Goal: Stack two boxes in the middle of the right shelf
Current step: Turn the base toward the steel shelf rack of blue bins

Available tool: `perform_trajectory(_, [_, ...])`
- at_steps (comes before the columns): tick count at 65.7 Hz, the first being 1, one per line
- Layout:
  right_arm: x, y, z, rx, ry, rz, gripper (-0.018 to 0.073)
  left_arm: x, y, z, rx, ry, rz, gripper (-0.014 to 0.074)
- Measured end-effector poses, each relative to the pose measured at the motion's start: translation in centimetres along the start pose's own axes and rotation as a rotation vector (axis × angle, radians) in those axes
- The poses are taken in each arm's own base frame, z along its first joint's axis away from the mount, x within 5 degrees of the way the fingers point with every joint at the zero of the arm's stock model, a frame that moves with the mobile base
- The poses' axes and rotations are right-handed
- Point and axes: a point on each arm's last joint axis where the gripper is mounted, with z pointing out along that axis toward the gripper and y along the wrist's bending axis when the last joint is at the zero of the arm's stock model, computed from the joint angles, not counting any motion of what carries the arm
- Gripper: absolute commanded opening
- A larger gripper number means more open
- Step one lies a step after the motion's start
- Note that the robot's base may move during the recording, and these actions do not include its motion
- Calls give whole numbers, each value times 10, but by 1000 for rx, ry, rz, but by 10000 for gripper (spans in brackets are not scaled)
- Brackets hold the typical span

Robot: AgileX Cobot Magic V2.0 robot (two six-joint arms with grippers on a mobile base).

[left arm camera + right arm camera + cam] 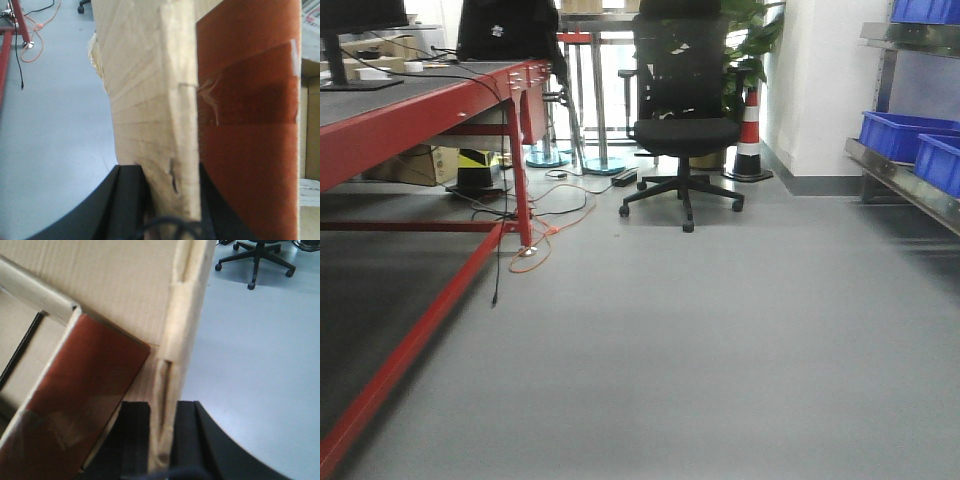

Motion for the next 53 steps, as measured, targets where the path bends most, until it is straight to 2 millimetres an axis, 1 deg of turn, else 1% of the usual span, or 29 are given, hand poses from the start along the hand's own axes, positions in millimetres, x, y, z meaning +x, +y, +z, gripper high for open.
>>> perform_trajectory(53, [0, 0, 1, -1, -3, 1, -151, 0, 0, 0, -5, -4, 2, -111])
